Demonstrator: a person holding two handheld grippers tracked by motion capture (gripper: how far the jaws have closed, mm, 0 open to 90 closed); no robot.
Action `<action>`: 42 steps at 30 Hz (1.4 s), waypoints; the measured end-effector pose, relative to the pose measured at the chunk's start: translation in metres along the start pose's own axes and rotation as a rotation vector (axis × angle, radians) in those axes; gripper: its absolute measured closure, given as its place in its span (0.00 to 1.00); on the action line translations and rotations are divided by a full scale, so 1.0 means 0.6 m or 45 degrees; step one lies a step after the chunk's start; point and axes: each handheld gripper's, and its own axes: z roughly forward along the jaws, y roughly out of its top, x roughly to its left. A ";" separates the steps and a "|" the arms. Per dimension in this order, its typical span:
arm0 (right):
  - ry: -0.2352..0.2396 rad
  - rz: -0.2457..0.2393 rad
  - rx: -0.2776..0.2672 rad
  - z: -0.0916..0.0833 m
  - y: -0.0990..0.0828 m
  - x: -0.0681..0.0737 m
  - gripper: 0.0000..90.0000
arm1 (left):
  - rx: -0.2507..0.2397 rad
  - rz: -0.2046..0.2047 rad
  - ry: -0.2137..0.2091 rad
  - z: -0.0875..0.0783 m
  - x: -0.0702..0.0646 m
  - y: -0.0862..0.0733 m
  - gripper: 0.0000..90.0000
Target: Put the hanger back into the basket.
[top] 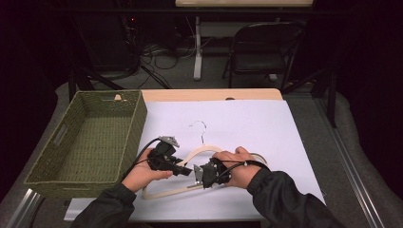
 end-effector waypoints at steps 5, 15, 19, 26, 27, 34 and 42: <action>-0.015 -0.022 -0.027 0.002 0.001 0.001 0.95 | 0.043 0.007 0.004 0.012 0.004 -0.004 0.67; -0.028 -0.037 -0.002 0.000 0.002 0.003 0.95 | 0.040 0.038 -0.009 0.010 -0.003 -0.005 0.80; -0.022 -0.040 -0.005 0.002 0.002 0.003 0.95 | 0.036 0.057 -0.009 0.010 -0.005 -0.008 0.86; -0.002 -0.029 -0.020 0.003 0.005 0.004 0.95 | 0.023 0.110 0.003 0.013 -0.011 -0.022 0.95; -0.002 -0.024 -0.024 0.004 0.005 0.003 0.94 | 0.018 0.100 -0.030 0.013 -0.010 -0.024 0.95; 0.011 0.052 -0.067 0.004 0.000 0.001 0.90 | -0.002 0.127 -0.031 0.015 -0.011 -0.030 0.97; -0.010 0.108 -0.140 -0.007 -0.008 -0.002 0.78 | -0.013 0.148 -0.042 0.013 -0.012 -0.033 0.97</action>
